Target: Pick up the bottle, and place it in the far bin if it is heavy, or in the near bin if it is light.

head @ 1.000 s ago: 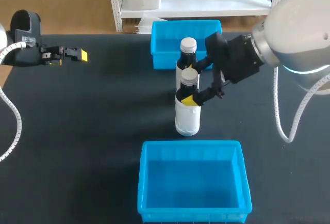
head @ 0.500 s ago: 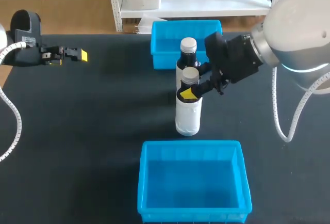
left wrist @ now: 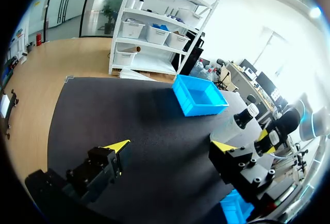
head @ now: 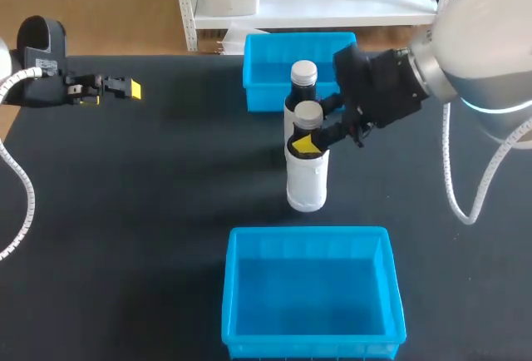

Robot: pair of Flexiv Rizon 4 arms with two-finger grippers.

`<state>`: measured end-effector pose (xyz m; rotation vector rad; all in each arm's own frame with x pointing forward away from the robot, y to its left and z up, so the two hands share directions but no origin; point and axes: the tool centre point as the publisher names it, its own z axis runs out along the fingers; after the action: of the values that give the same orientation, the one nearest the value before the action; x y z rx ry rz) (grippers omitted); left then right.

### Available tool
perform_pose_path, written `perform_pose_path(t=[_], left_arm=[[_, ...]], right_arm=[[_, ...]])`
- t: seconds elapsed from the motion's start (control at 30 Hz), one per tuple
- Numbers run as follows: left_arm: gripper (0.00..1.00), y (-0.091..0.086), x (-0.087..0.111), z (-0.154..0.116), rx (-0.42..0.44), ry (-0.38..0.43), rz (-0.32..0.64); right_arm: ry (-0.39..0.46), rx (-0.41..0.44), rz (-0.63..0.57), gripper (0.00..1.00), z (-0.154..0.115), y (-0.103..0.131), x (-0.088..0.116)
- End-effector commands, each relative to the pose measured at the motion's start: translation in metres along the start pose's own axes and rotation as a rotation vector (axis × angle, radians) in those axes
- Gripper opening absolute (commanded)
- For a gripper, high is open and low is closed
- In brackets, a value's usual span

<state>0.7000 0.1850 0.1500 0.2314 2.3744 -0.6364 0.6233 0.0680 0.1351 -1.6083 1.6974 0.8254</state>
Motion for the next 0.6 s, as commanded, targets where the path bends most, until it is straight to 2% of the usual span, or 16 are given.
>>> perform_pose_path(t=[0.03,0.33,0.6], left_arm=[[1.0,0.0,0.0,0.0,0.0,0.0,0.0],[1.0,0.0,0.0,0.0,0.0,0.0,0.0],[1.0,0.0,0.0,0.0,0.0,0.0,0.0]], right_arm=[[0.005,0.031,-0.012,0.0,-0.022,0.014,-0.012],[-0.017,0.075,-0.04,0.0,-0.058,0.03,-0.049],[-0.043,0.065,-0.046,0.0,-0.074,0.072,-0.087]])
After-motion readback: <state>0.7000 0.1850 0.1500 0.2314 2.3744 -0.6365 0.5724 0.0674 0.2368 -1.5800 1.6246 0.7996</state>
